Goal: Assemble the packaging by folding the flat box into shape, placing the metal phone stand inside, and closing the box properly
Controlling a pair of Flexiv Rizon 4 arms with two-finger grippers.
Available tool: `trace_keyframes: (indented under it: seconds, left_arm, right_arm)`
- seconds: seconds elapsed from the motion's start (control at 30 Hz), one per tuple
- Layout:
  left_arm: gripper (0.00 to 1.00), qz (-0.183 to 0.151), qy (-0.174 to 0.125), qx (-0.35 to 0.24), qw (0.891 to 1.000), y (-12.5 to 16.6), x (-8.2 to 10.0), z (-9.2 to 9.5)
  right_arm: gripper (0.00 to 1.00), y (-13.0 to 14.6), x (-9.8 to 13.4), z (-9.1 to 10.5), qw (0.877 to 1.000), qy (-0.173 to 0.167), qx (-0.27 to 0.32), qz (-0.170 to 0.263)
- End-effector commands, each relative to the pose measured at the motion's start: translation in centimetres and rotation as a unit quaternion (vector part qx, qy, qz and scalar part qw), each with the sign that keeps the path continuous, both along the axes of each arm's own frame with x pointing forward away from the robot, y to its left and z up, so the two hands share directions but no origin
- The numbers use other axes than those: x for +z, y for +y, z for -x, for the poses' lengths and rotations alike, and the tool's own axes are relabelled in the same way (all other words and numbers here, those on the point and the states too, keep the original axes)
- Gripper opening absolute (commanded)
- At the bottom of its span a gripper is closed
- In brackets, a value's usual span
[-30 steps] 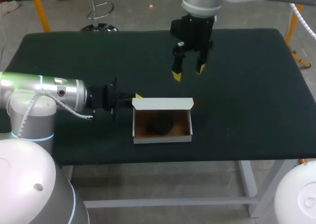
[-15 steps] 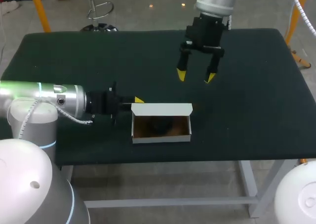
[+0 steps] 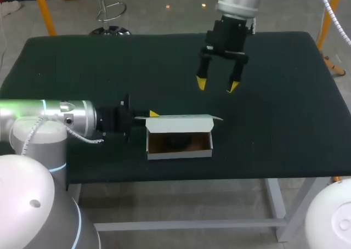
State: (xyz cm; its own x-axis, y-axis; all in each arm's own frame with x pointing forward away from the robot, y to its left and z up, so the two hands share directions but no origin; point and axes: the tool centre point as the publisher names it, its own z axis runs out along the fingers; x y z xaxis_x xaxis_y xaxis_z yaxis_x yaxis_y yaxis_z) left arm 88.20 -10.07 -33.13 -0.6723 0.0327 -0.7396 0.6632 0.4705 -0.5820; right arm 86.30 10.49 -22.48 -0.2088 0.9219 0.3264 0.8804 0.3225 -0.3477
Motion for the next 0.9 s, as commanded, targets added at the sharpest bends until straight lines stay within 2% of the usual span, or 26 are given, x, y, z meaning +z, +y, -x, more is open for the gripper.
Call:
trace_keyframes:
  seconds: [0.03, 0.2, 0.37, 0.57, 0.67, 0.8, 0.9]
  left_arm:
    - [0.0, 0.003, -0.008, 0.004, 1.0, 0.1, -0.4, 0.4]
    - [0.0, 0.001, -0.011, 0.0, 1.0, 0.1, -0.7, 0.4]
    - [0.0, 0.002, -0.011, -0.003, 1.0, 0.1, -0.9, 0.4]
    - [0.0, 0.005, -0.012, -0.007, 1.0, 0.1, -1.0, 0.5]
    - [0.0, 0.004, -0.014, -0.009, 1.0, 0.0, -0.9, 0.7]
    - [0.0, 0.003, -0.02, -0.013, 1.0, 0.0, -0.9, 0.8]
    - [0.0, 0.002, -0.026, -0.016, 1.0, -0.1, -1.0, 1.0]
  right_arm:
    - [1.0, 0.4, -0.2, 0.3, 0.996, 0.015, -0.075, 0.049]
    - [1.0, 0.0, -1.4, 1.2, 0.987, 0.015, -0.137, 0.081]
    - [1.0, -0.6, -2.5, 2.0, 0.984, -0.005, -0.162, 0.07]
    - [1.0, -0.4, -4.4, 2.8, 0.988, -0.056, -0.138, 0.027]
    - [1.0, -0.6, -5.2, 2.8, 0.989, -0.063, -0.131, 0.002]
    - [1.0, -0.4, -5.9, 2.8, 0.99, -0.067, -0.12, -0.006]
    - [0.87, -0.4, -6.1, 2.5, 0.991, -0.062, -0.118, -0.009]
